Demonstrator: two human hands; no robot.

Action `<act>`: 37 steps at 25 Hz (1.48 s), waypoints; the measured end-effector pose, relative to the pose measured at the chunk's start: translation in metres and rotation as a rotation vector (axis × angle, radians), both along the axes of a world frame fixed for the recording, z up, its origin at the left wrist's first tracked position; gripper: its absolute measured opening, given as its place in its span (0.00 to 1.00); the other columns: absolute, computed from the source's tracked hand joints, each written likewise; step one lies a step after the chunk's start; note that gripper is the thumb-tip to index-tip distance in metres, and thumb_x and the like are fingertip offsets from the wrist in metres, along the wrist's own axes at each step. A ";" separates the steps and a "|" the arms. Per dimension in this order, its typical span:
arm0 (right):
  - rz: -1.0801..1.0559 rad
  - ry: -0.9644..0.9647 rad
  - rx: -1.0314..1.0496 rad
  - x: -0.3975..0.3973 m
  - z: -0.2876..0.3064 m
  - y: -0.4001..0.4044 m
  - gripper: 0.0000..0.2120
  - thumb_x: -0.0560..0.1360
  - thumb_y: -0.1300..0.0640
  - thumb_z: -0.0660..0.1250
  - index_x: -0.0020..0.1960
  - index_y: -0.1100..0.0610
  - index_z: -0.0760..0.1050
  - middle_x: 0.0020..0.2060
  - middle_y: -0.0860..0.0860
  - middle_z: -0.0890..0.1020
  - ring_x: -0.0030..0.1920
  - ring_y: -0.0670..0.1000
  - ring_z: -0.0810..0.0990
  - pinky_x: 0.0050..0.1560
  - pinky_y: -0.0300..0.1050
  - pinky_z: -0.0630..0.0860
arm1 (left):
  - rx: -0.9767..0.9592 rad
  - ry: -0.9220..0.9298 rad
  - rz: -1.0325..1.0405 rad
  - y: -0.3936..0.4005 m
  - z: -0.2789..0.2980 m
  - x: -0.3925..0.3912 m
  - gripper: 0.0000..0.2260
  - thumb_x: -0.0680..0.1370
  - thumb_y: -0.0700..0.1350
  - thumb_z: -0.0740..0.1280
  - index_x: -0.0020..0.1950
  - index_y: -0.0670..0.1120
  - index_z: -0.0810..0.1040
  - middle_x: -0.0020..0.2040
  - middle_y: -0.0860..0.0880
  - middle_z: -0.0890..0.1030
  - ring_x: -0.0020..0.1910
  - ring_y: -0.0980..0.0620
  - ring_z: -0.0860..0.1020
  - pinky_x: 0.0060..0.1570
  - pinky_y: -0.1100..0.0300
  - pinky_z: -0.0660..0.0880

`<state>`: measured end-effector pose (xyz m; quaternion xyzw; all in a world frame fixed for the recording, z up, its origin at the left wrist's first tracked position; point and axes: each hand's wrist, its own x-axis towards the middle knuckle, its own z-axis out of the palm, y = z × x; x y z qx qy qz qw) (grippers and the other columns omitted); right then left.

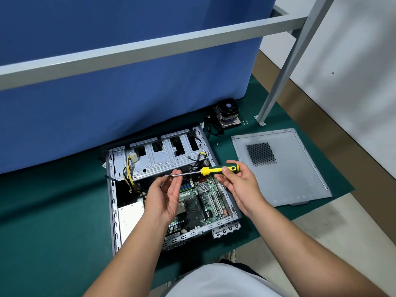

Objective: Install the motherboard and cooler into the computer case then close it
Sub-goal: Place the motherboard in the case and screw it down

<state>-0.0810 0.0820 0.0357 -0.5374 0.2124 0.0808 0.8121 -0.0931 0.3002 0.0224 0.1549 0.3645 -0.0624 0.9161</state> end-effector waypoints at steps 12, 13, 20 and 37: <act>-0.053 -0.036 0.016 -0.010 0.000 0.003 0.12 0.79 0.65 0.70 0.61 0.58 0.76 0.53 0.64 0.83 0.51 0.58 0.87 0.49 0.40 0.82 | 0.098 -0.001 -0.078 0.000 -0.002 -0.004 0.10 0.83 0.37 0.65 0.64 0.36 0.75 0.56 0.33 0.84 0.56 0.37 0.84 0.46 0.50 0.85; -0.070 -0.019 0.046 -0.011 -0.001 0.003 0.11 0.79 0.66 0.70 0.61 0.59 0.76 0.54 0.63 0.83 0.50 0.58 0.87 0.48 0.40 0.82 | 0.101 -0.014 -0.095 -0.001 -0.003 -0.005 0.09 0.83 0.38 0.65 0.62 0.37 0.75 0.56 0.33 0.84 0.56 0.37 0.84 0.47 0.50 0.84; -0.009 -0.056 -0.176 -0.001 0.014 -0.017 0.14 0.79 0.63 0.70 0.64 0.58 0.75 0.54 0.62 0.81 0.47 0.56 0.87 0.50 0.42 0.83 | 0.929 -0.052 -0.381 0.013 -0.016 -0.008 0.06 0.84 0.44 0.64 0.58 0.44 0.79 0.51 0.45 0.86 0.53 0.45 0.85 0.57 0.51 0.81; 1.049 -0.583 -1.313 0.007 0.034 -0.049 0.18 0.80 0.45 0.67 0.68 0.45 0.68 0.53 0.45 0.79 0.37 0.40 0.74 0.45 0.44 0.74 | 2.460 -0.333 -1.035 0.093 -0.066 0.004 0.32 0.80 0.53 0.65 0.82 0.58 0.56 0.83 0.55 0.58 0.82 0.53 0.55 0.81 0.49 0.50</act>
